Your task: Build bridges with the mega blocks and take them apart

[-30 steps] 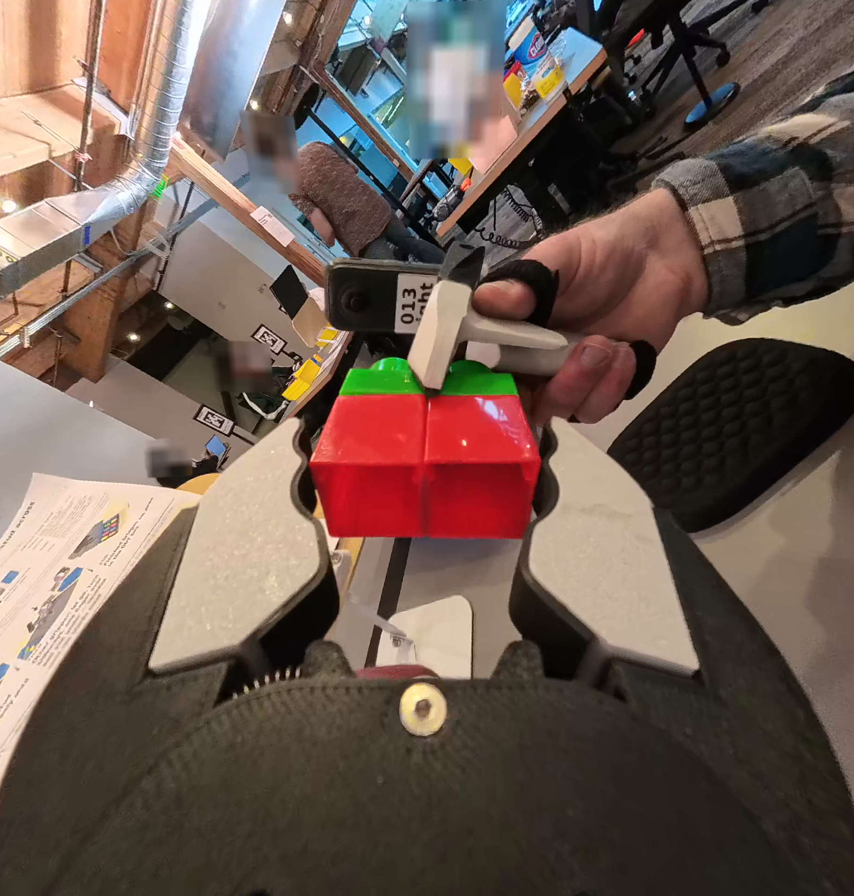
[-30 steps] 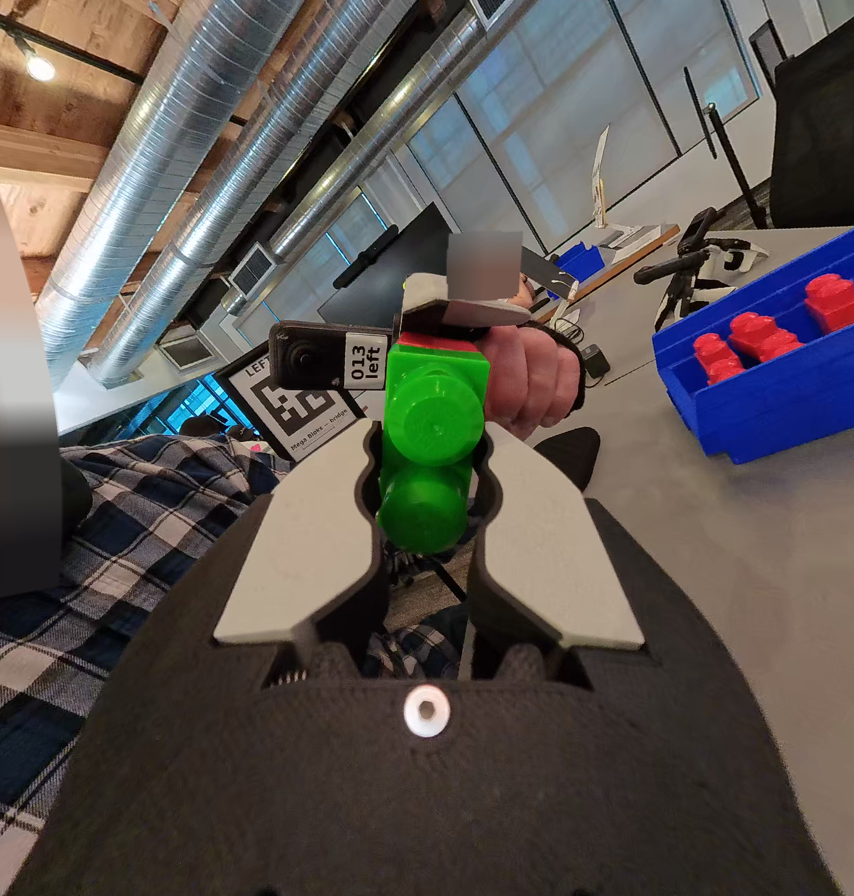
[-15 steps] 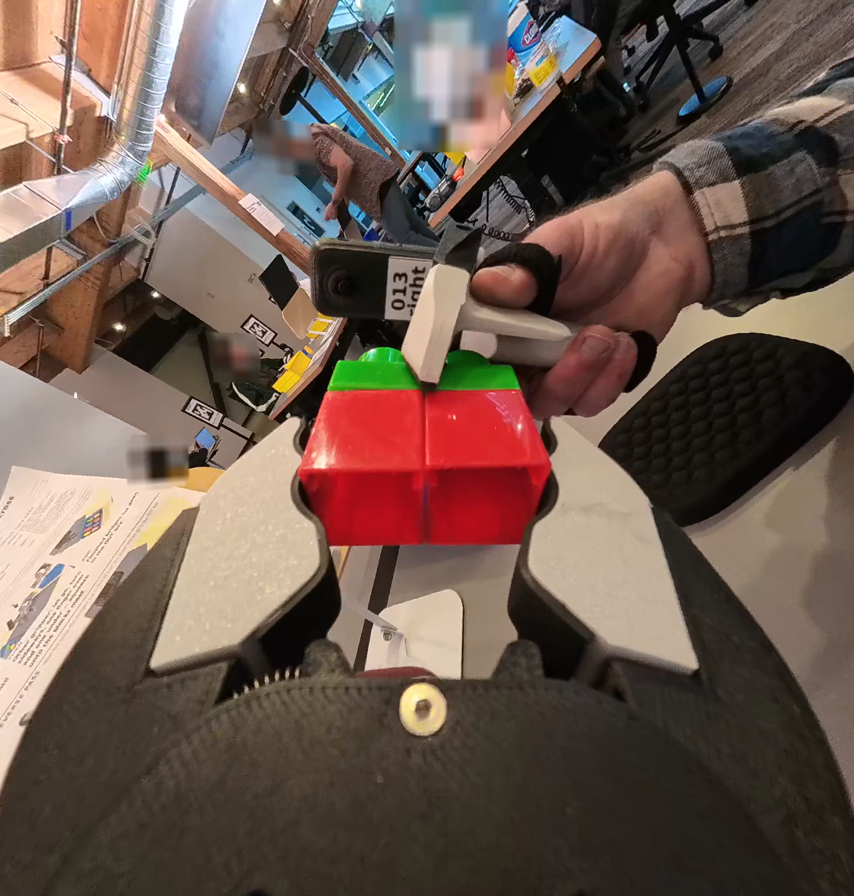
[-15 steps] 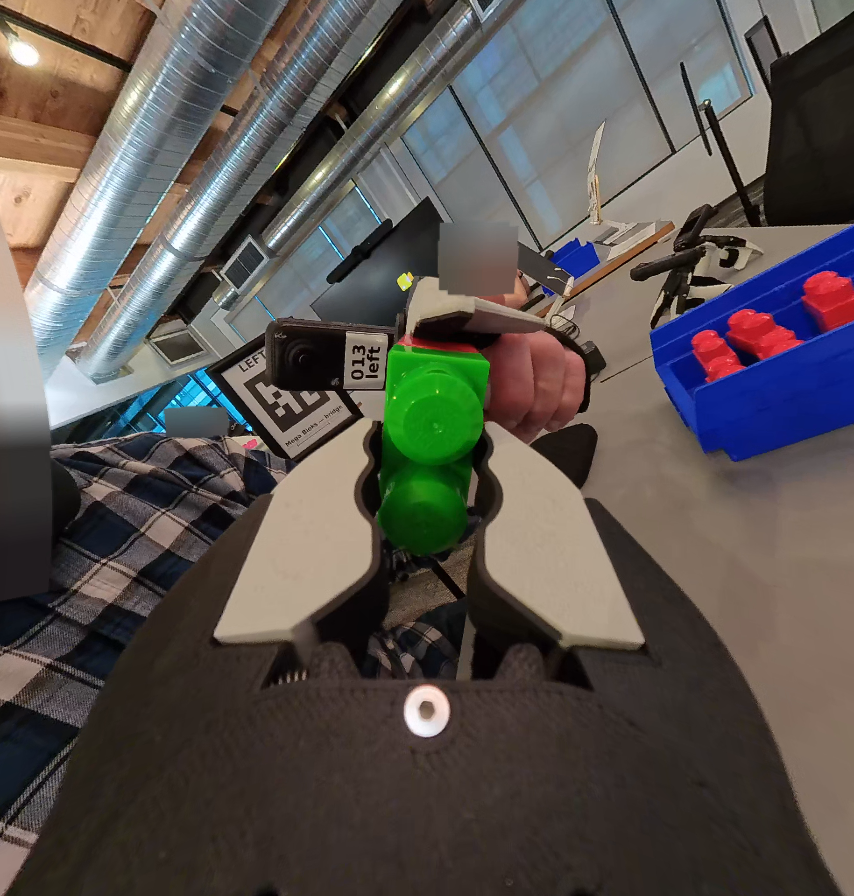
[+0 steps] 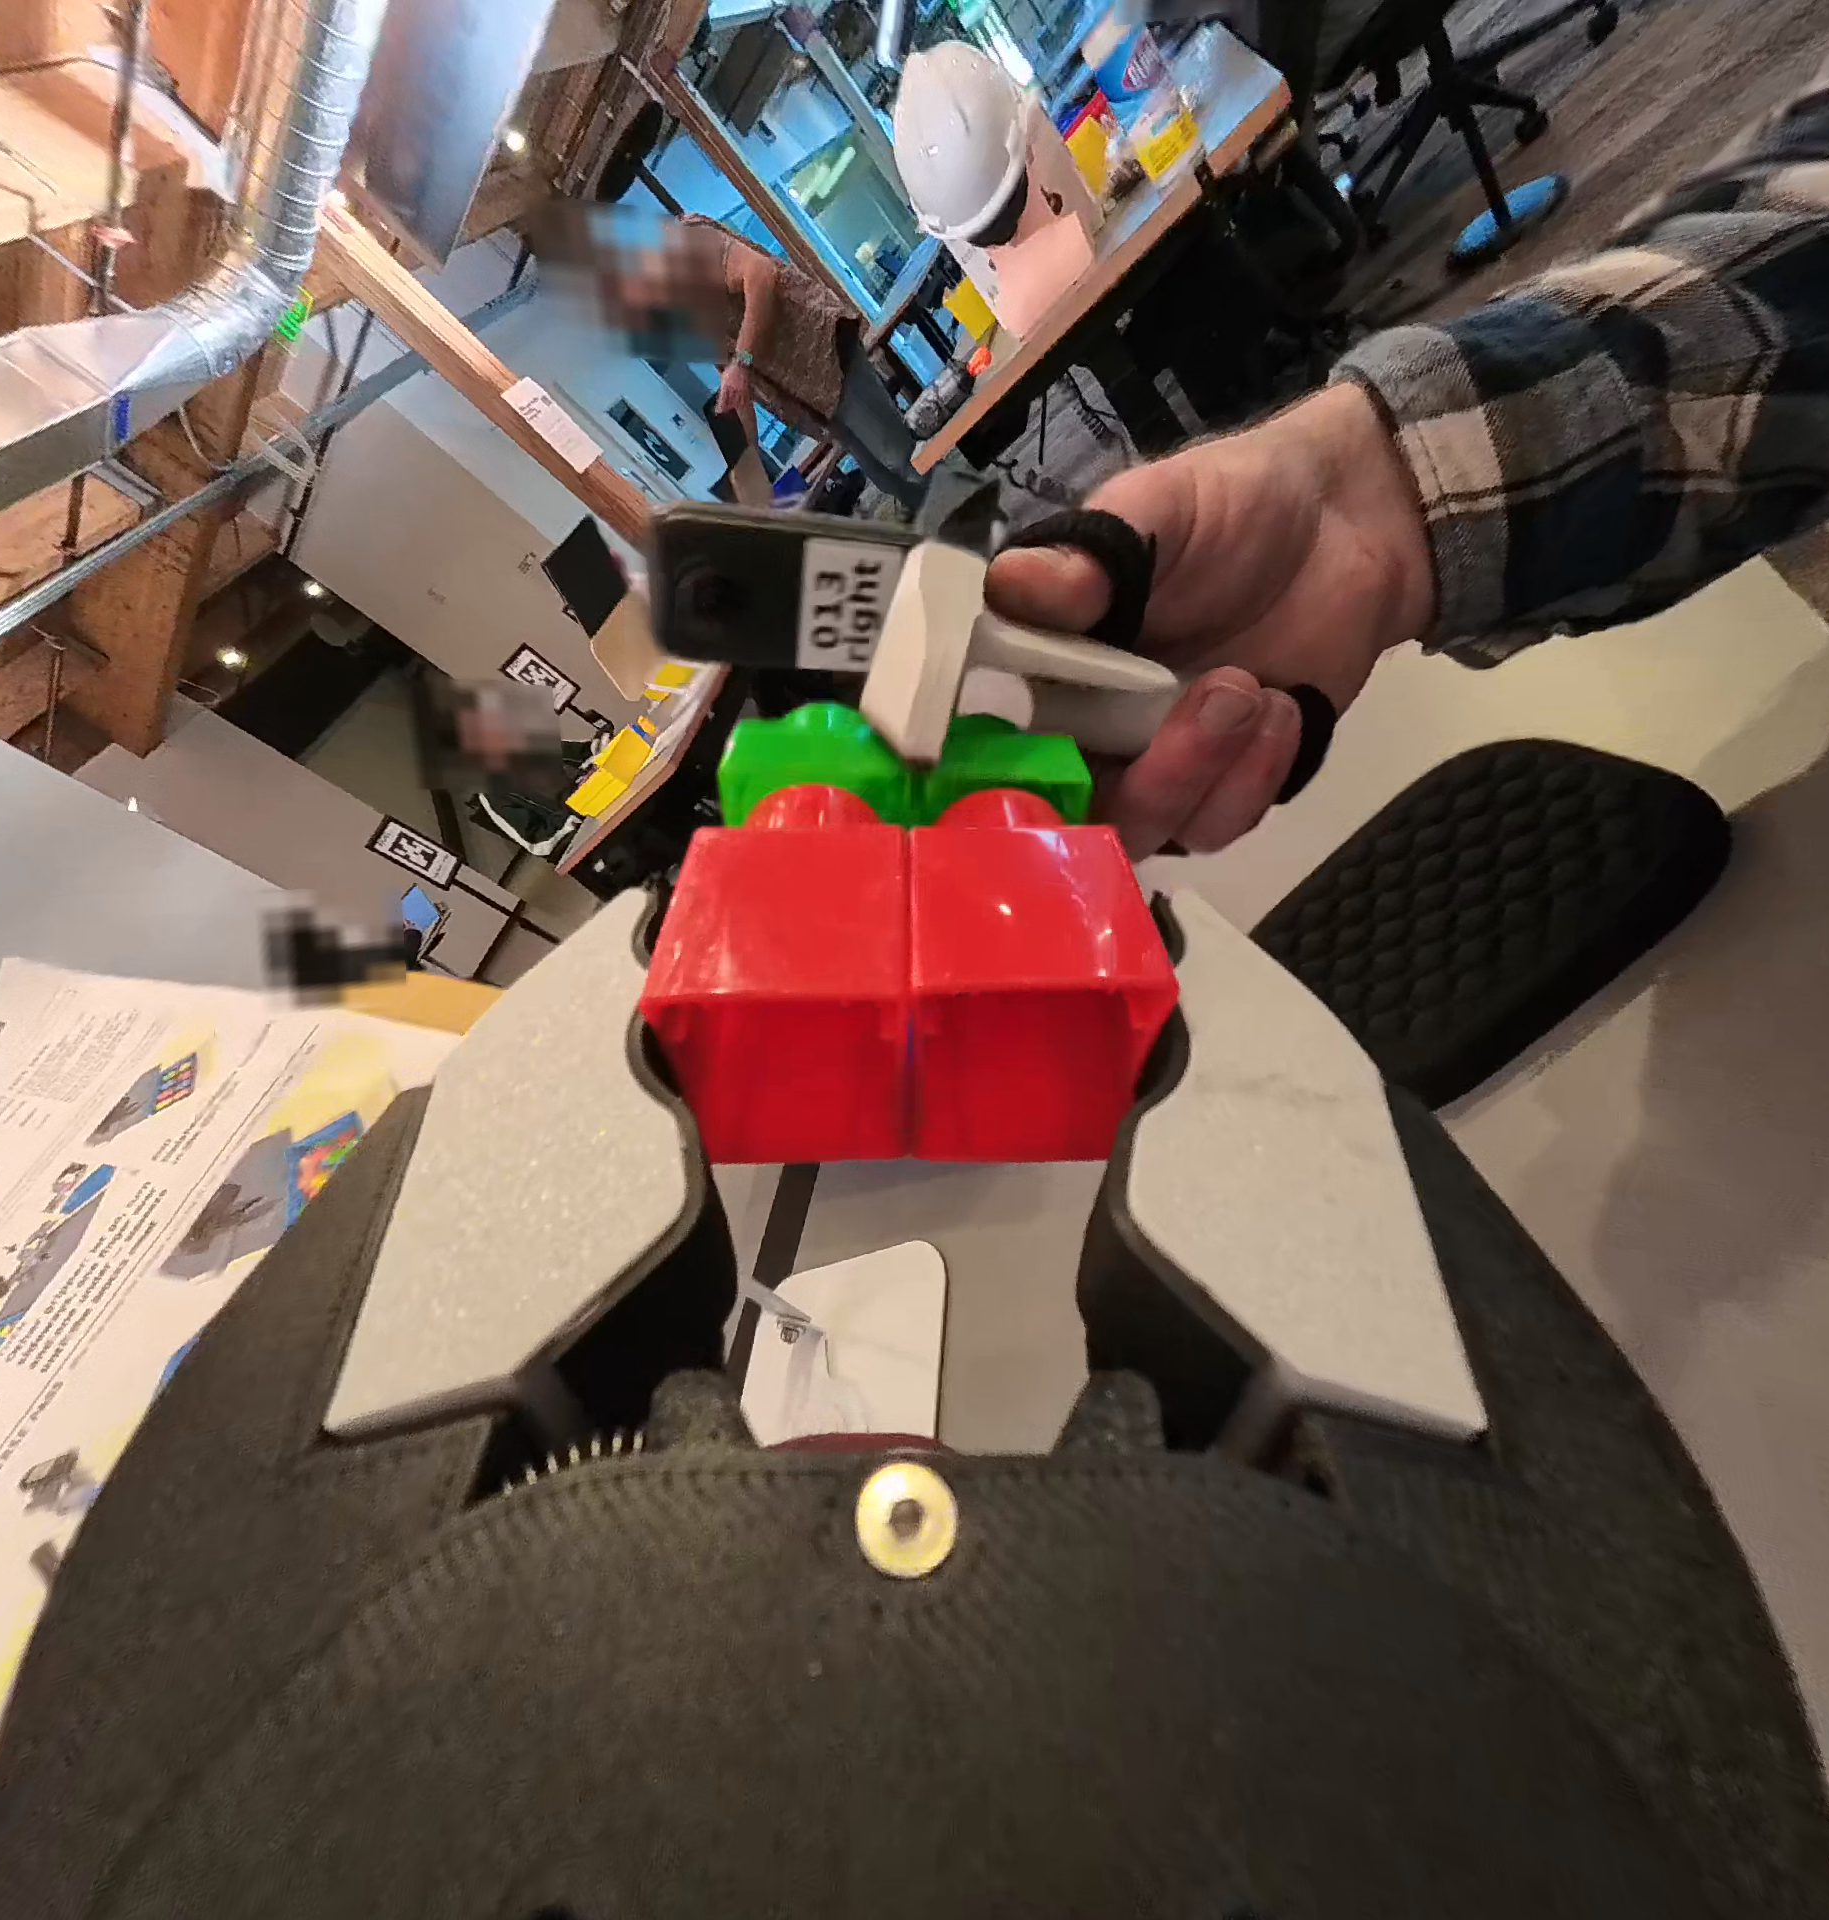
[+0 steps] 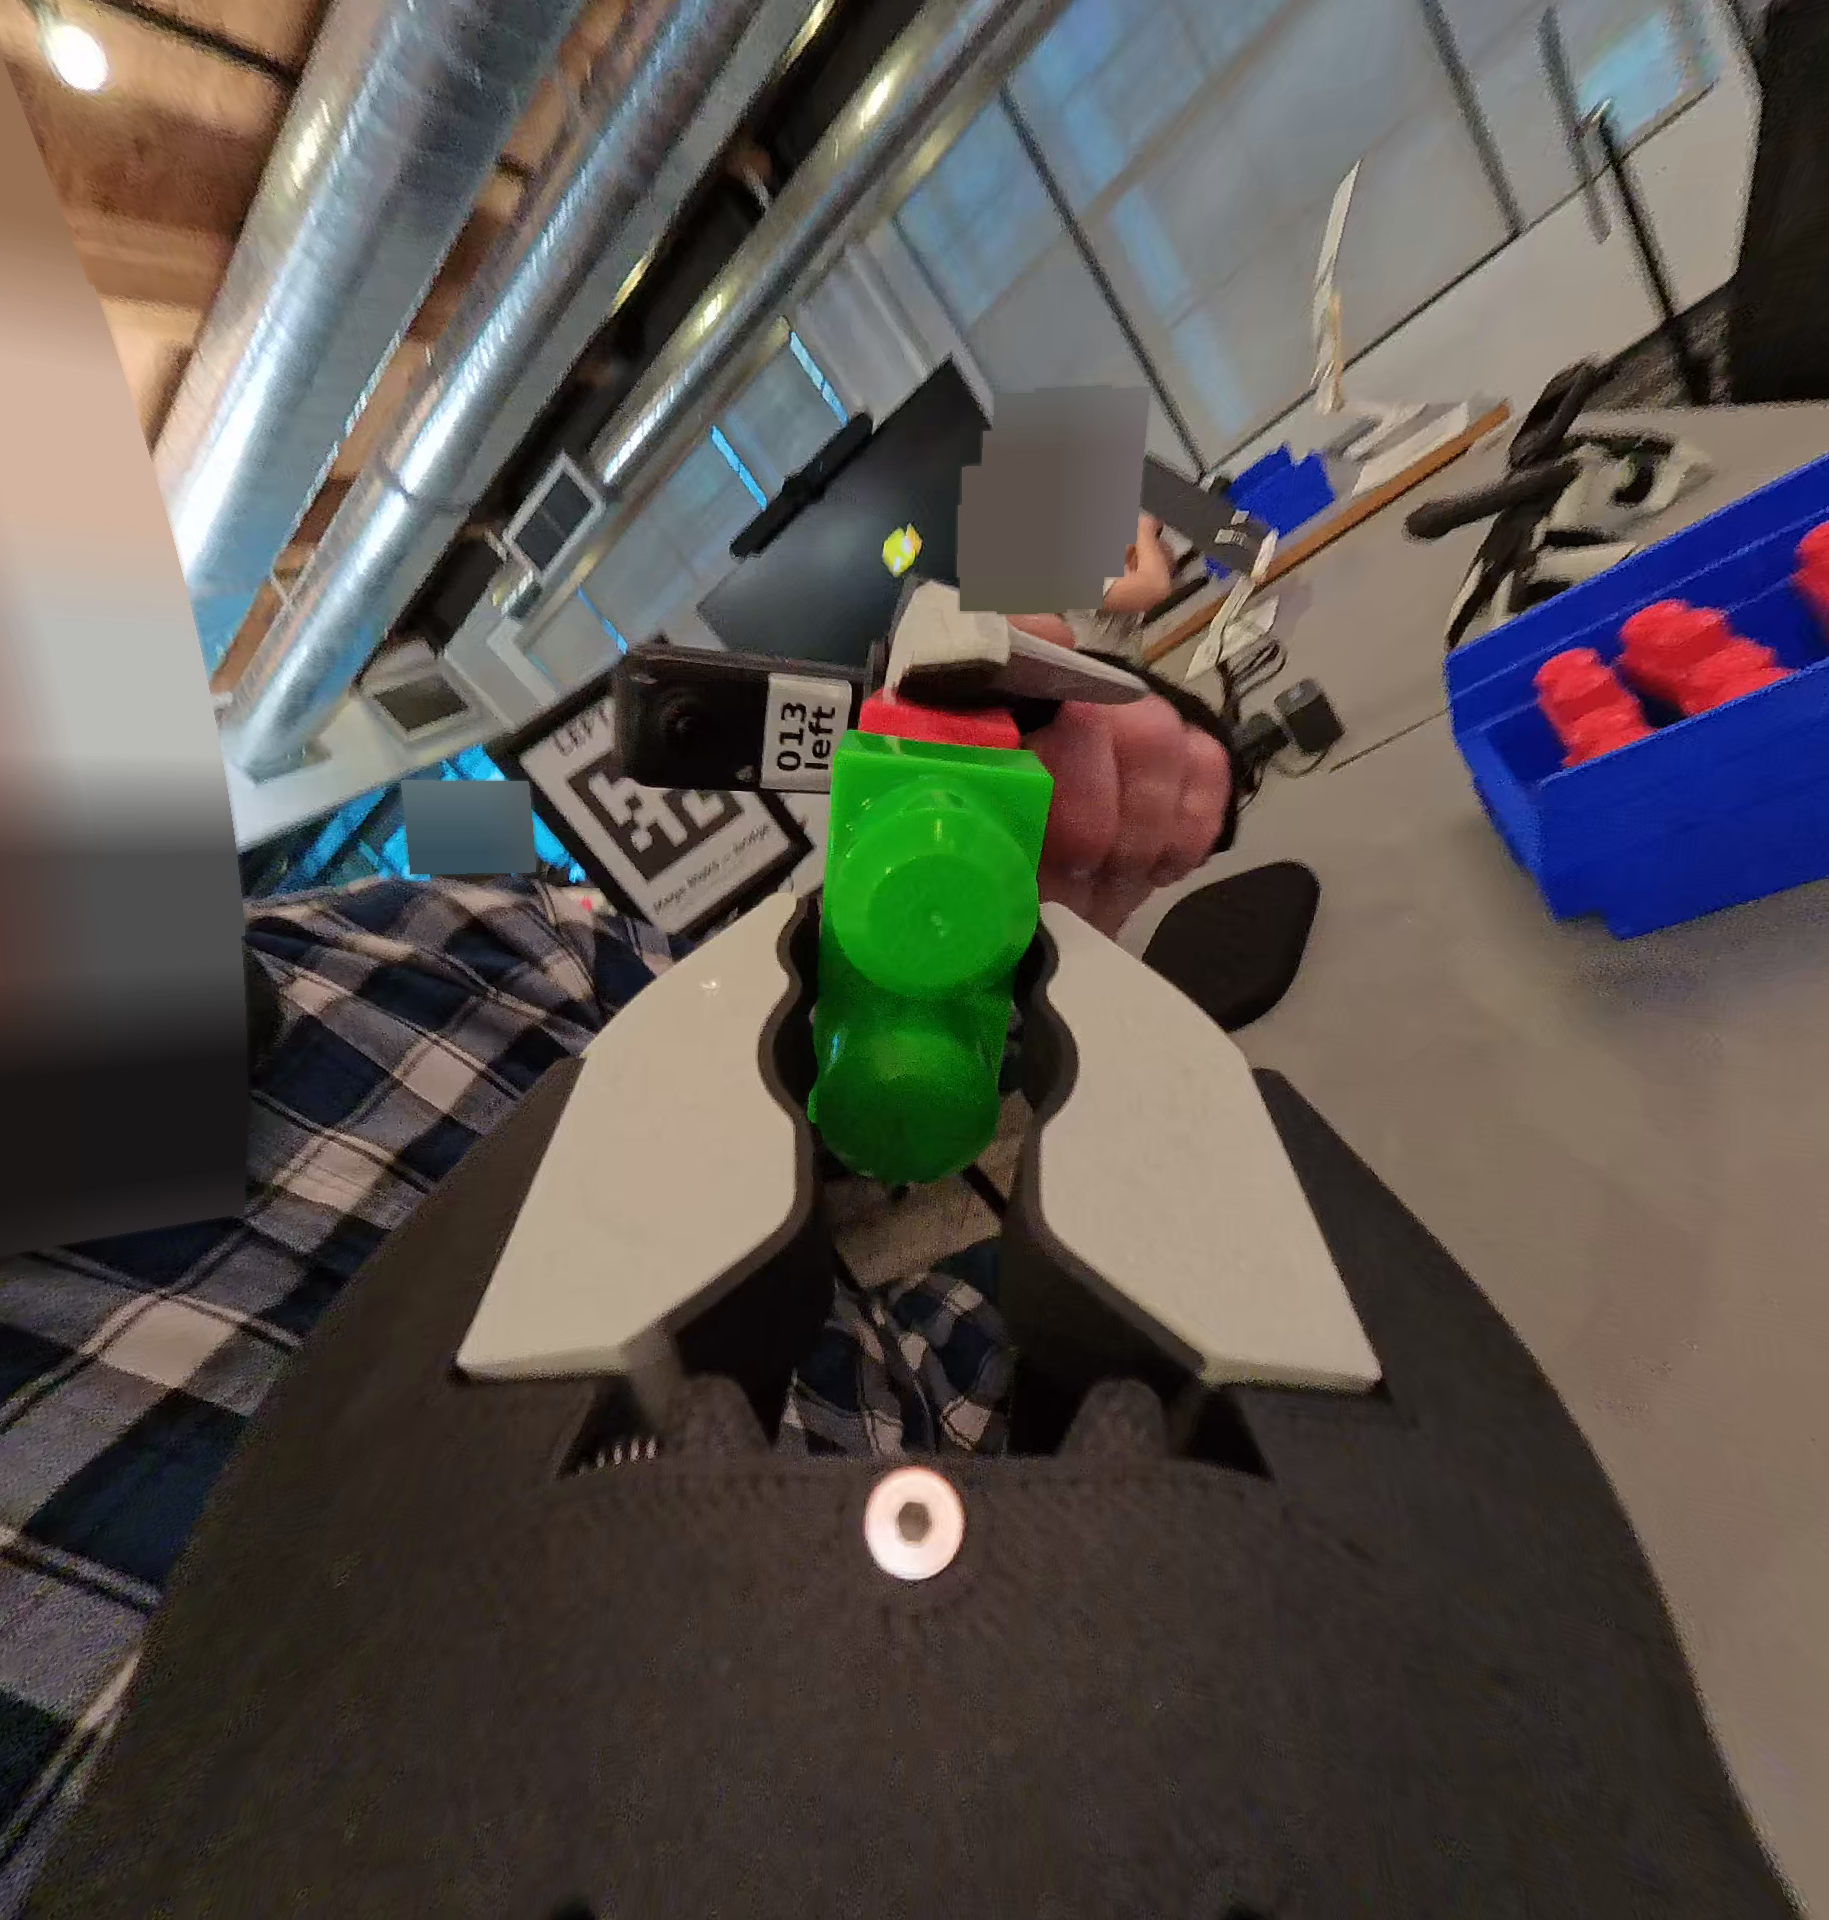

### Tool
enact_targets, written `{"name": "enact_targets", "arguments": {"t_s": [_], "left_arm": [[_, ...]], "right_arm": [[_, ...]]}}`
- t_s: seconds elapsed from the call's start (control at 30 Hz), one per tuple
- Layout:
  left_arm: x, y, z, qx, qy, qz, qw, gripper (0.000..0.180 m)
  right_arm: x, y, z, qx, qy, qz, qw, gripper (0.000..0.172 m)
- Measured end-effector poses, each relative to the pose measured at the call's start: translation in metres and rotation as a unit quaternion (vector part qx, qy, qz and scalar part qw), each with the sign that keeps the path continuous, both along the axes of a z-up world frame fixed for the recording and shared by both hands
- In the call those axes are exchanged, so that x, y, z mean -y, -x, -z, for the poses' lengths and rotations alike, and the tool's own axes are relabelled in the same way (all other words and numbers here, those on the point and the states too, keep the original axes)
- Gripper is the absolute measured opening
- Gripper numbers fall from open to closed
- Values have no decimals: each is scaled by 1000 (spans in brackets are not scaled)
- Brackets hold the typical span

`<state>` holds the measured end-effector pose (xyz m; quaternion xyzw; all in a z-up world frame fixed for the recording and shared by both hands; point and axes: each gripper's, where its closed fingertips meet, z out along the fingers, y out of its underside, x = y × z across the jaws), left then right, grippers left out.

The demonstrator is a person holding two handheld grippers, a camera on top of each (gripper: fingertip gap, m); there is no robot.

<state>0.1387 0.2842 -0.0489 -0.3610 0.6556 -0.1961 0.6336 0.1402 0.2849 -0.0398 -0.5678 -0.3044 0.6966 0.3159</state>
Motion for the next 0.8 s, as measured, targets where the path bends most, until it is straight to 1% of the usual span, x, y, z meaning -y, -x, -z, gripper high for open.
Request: {"name": "enact_targets", "arguments": {"t_s": [0.03,0.07,0.13,0.17,0.2,0.27,0.3,0.4,0.43,0.47,0.5,0.53,0.57,0.6,0.67,0.7,0.73,0.77,0.8], "left_arm": [[-3,9,-7,13,9,-6,1000,84],[-8,18,-10,17,14,-13,1000,84],[-13,27,-6,-2,-5,-33,999,84],[-13,28,-3,-7,0,-32,999,85],[-12,28,-2,-5,7,-29,1000,85],[-14,30,2,1,22,-33,999,85],[-16,30,5,1,28,-35,999,85],[-19,26,13,5,38,-42,998,86],[-20,23,15,3,39,-45,998,86],[-20,21,18,3,40,-46,998,86],[-21,19,20,2,42,-47,998,86],[-22,16,22,2,44,-49,998,86],[-23,14,24,2,46,-49,998,86],[-25,12,25,3,46,-51,998,86],[-28,9,28,0,42,-54,998,86],[-29,7,29,1,40,-53,998,86],[-30,6,28,3,42,-49,998,86],[-30,5,28,5,46,-41,998,86],[-29,4,28,6,51,-32,998,86]], "right_arm": [[-7,-16,-3,-6,2,22,1000,37],[-14,-30,1,14,-11,49,999,37],[-30,-58,12,77,-43,107,990,37],[-44,-75,16,109,-51,144,982,37],[-64,-96,23,154,-63,191,967,37],[-111,-147,45,271,-81,286,915,37],[-132,-171,57,312,-67,312,895,37],[-193,-228,101,427,-31,358,830,37],[-210,-241,116,449,-12,360,817,38],[-225,-250,129,458,9,361,812,39],[-240,-260,140,469,23,366,803,51],[-254,-271,150,489,28,379,785,74],[-263,-277,155,501,26,386,774,84],[-267,-276,151,495,18,391,775,85],[-264,-263,130,480,-25,403,779,85],[-255,-248,117,465,-50,396,790,84],[-240,-223,100,428,-75,374,820,80],[-215,-189,82,377,-90,329,861,74],[-184,-153,65,324,-93,262,904,71]]}}
